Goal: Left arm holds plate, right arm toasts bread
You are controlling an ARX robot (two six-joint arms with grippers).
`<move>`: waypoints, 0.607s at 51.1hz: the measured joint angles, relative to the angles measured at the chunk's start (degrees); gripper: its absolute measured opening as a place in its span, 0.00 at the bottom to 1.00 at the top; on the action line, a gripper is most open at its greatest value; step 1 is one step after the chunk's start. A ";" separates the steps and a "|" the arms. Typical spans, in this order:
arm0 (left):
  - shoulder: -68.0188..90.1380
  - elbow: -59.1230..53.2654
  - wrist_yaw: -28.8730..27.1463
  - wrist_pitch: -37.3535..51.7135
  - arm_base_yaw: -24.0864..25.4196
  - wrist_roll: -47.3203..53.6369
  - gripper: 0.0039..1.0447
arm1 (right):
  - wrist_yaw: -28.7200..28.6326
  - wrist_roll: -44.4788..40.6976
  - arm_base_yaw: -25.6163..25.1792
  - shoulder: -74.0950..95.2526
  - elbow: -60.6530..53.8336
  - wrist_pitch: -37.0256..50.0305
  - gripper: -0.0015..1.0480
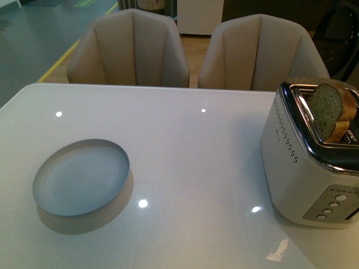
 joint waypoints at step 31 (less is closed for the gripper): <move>0.00 0.00 0.00 0.00 0.00 0.11 0.93 | 0.00 0.00 0.00 0.00 0.00 0.00 0.91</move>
